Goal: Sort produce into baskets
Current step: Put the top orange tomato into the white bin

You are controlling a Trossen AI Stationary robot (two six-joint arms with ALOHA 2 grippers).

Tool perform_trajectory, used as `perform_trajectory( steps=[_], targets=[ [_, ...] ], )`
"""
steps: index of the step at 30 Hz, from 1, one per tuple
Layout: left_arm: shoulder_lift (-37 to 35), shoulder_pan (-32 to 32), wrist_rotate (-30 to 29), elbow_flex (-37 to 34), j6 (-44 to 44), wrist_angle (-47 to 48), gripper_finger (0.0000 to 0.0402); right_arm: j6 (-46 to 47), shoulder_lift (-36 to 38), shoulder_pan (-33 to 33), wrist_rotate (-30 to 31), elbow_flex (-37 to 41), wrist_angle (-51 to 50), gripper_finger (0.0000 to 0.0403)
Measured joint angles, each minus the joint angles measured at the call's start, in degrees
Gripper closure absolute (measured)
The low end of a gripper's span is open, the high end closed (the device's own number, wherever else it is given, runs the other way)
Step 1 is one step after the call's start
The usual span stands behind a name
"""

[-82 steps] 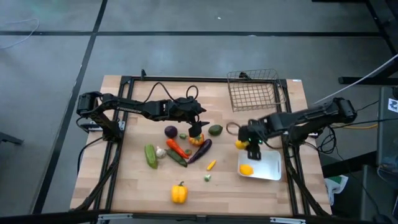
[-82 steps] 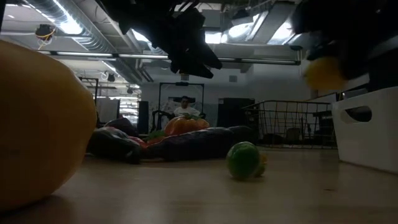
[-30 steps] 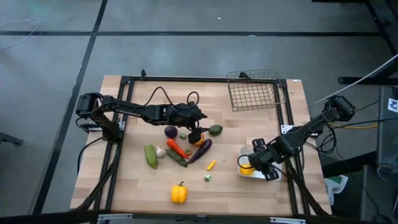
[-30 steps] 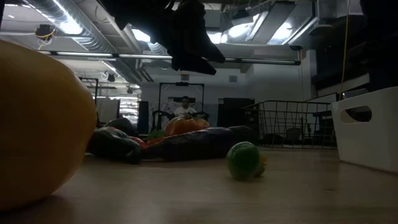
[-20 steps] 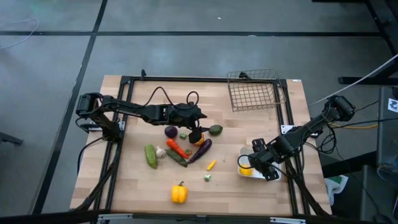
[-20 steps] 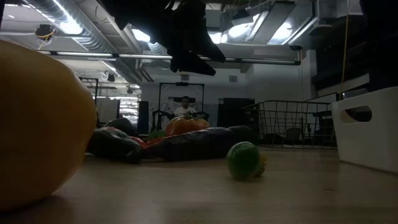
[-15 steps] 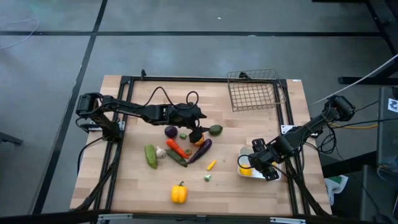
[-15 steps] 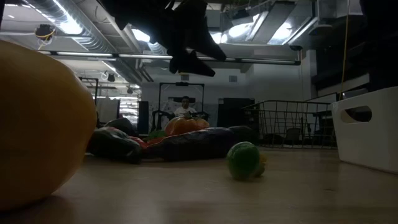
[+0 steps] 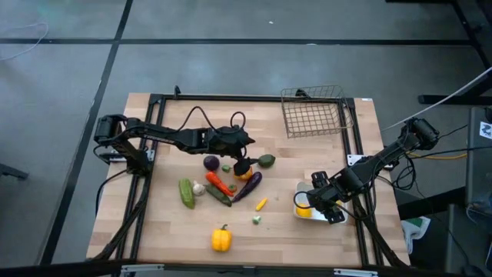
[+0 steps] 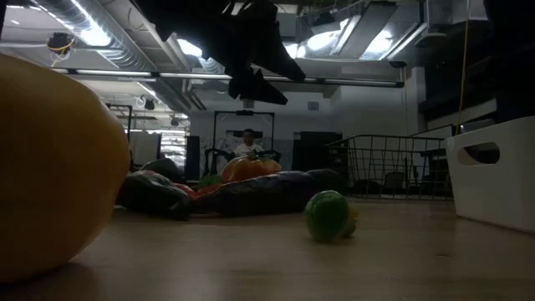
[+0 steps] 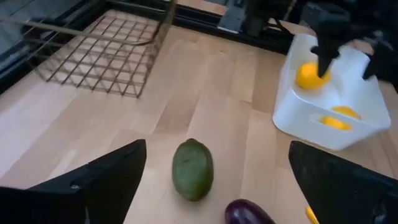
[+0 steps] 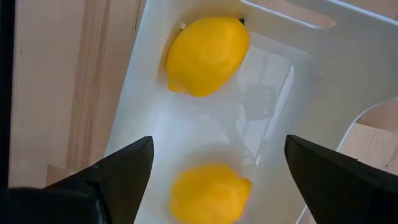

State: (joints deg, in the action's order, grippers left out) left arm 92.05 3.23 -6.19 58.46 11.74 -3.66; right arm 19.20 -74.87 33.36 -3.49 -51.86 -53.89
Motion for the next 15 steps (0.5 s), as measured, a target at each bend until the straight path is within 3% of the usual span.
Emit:
perform_trajectory(
  steps=[15],
  targets=[
    [0.0, -4.01, 1.15, 0.0, -7.06, 6.3, 0.0002, 0.0, 0.0, 0.0, -0.13, -0.02, 0.0, 0.0043]
  ],
)
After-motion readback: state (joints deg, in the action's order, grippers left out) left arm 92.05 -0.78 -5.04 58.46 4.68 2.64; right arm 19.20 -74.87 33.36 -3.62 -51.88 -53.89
